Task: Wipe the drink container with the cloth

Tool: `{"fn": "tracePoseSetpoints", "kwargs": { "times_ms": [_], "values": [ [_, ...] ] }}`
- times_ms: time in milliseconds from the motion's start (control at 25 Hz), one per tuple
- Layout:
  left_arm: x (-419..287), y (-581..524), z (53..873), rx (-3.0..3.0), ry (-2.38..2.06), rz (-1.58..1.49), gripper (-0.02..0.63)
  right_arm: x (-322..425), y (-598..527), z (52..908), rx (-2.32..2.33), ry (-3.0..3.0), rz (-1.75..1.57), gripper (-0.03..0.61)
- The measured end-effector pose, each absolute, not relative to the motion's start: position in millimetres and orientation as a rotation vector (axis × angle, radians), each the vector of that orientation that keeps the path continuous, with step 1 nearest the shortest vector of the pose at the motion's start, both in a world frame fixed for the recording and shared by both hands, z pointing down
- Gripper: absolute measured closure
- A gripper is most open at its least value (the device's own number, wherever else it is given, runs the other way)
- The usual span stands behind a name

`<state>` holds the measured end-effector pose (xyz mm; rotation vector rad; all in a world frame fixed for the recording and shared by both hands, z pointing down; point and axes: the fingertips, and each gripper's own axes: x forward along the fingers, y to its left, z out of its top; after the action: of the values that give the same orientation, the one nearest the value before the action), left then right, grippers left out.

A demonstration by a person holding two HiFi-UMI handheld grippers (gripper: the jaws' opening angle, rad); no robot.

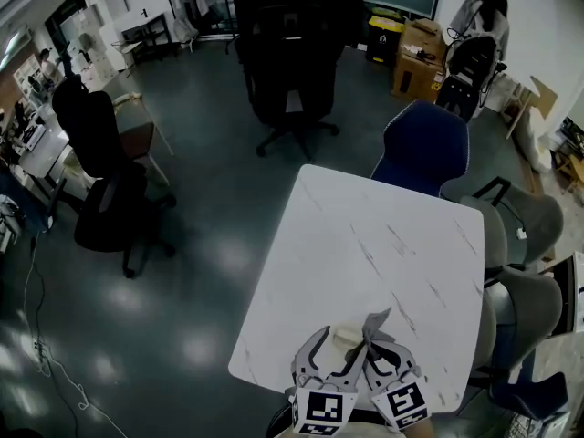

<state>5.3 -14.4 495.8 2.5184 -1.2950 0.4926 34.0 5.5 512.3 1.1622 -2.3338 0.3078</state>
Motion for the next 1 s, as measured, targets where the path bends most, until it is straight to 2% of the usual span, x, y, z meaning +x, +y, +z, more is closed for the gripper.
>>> {"fn": "tracePoseSetpoints", "kwargs": {
  "times_ms": [1000],
  "values": [
    [11.5, -16.0, 492.4, 2.622, -1.168, 0.504, 0.359, 28.3, 8.3, 517.5, 1.023, -2.369, 0.272, 0.522]
  ]
}}
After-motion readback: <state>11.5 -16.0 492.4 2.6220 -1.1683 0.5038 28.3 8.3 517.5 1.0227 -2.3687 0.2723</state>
